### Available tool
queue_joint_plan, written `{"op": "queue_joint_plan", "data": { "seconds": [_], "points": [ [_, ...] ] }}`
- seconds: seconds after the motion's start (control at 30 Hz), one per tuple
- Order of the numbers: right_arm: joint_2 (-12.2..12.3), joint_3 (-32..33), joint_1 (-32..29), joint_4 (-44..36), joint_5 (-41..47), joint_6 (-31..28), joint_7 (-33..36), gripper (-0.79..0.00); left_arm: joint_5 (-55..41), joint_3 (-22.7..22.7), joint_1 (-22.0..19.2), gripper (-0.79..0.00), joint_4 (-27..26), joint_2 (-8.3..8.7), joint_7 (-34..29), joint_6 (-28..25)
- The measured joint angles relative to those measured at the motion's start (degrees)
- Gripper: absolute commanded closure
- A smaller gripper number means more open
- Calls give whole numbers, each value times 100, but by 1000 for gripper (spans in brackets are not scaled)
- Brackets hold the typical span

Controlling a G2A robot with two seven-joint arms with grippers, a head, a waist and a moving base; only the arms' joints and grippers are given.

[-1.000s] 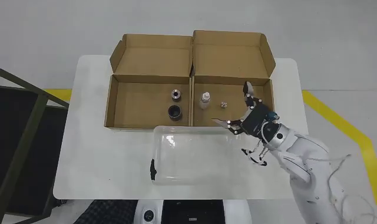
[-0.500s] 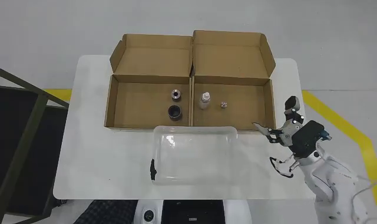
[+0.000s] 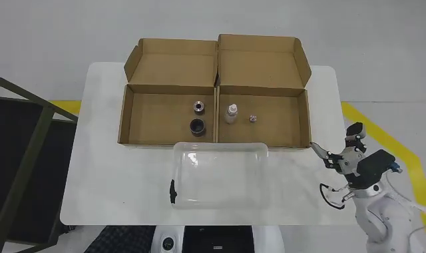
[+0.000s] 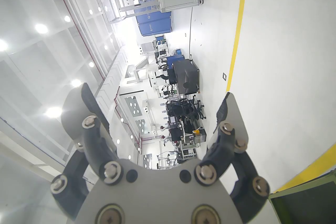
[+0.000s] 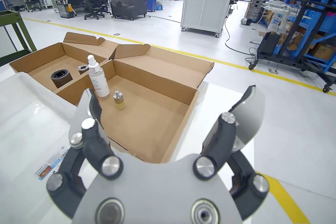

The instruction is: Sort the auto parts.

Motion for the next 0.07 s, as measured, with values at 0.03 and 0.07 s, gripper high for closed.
{"op": "queue_joint_plan", "data": {
  "seconds": [0.03,0.07],
  "points": [
    [0,2,1,6,1,-4,-4,-784,0,0,0,-785,0,0,0,0],
    [1,2,2,6,1,-5,-4,-784,0,0,0,-785,0,0,0,0]
  ]
}}
